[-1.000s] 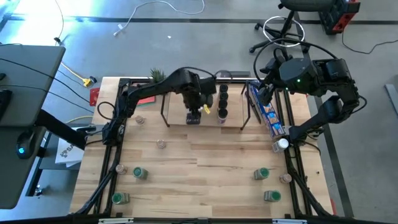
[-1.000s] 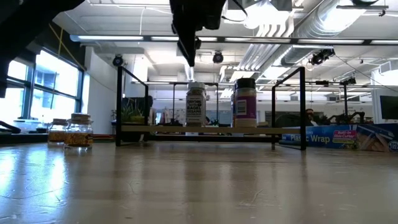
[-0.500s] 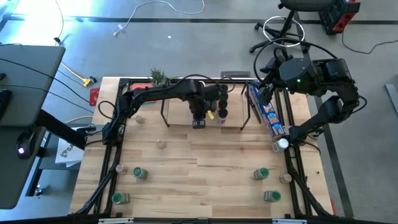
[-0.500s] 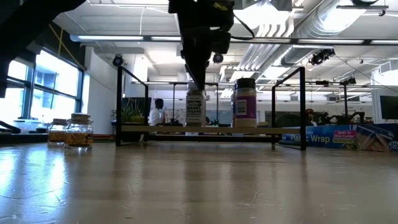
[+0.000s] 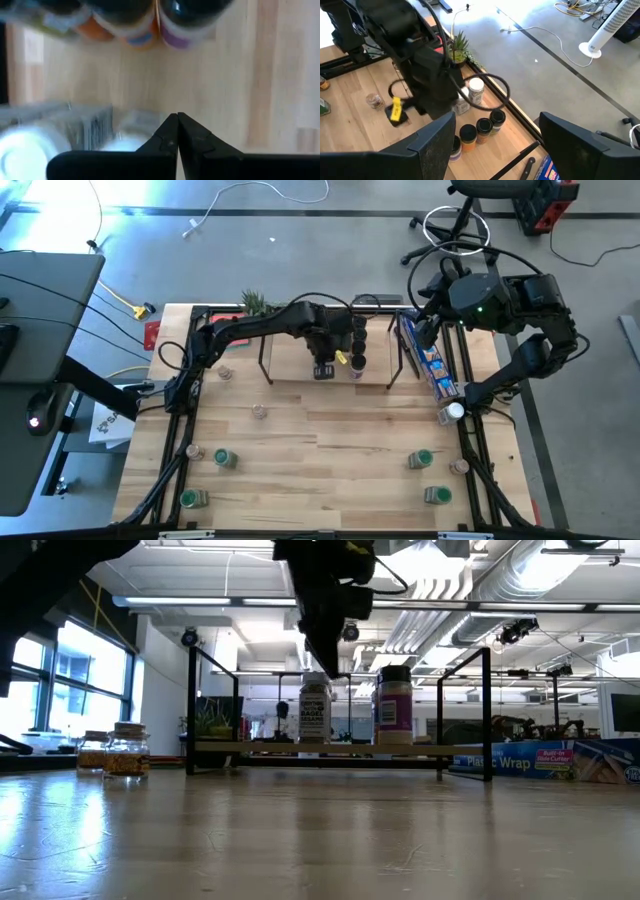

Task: Shelf spices
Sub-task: Put the white seasoning bottle on the shelf aligned with the other white seasoning bottles

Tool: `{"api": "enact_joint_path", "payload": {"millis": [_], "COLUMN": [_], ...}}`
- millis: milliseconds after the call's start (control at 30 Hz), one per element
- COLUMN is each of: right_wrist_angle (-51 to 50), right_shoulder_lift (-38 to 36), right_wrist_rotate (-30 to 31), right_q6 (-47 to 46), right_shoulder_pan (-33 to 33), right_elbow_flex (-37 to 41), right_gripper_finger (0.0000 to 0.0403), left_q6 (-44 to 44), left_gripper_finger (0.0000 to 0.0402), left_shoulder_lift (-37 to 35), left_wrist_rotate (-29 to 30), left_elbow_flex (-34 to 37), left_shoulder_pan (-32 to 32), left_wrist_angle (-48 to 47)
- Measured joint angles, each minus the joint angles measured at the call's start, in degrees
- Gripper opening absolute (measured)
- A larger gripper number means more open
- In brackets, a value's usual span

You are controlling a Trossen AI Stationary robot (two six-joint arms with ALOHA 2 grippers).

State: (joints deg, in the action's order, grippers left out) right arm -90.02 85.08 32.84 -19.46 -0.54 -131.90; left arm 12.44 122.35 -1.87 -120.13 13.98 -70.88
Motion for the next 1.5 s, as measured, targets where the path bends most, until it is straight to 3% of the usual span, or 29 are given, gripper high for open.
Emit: {"api": "enact_joint_path", "payload": {"millis": [167, 400, 733, 1133, 1333, 1500], "right_wrist_angle": [0.0, 0.0, 0.0, 0.0, 0.0, 0.0], "right_shoulder_lift": [0.0, 0.0, 0.0, 0.0, 0.0, 0.0], "right_wrist_rotate": [0.1, 1.6, 1.5, 1.4, 1.3, 1.2], "right_q6": [0.2, 0.2, 0.0, 0.3, 0.2, 0.3], "right_shoulder_pan": [0.0, 0.0, 0.0, 0.0, 0.0, 0.0], "right_elbow_flex": [0.0, 0.0, 0.0, 0.0, 0.0, 0.0], "right_gripper_finger": [0.0281, 0.0281, 0.0281, 0.0281, 0.0281, 0.0281], "left_q6": [3.7, 3.2, 2.6, 1.6, -0.8, 0.0], "left_gripper_finger": [0.0001, 0.0000, 0.0000, 0.0000, 0.0000, 0.0000], "left_shoulder_lift": [-2.1, -1.6, -1.3, -1.3, -3.0, -3.4], "left_wrist_rotate": [-2.5, -0.2, 3.9, 4.1, 1.1, 2.0], "left_elbow_flex": [0.3, 7.8, 7.9, 7.9, 6.2, 10.9], "left_shoulder_pan": [-1.1, 0.1, 0.3, 0.3, -0.4, 0.1], "left_wrist_angle": [-10.2, -2.3, 1.8, 6.1, -2.5, -4.8]}}
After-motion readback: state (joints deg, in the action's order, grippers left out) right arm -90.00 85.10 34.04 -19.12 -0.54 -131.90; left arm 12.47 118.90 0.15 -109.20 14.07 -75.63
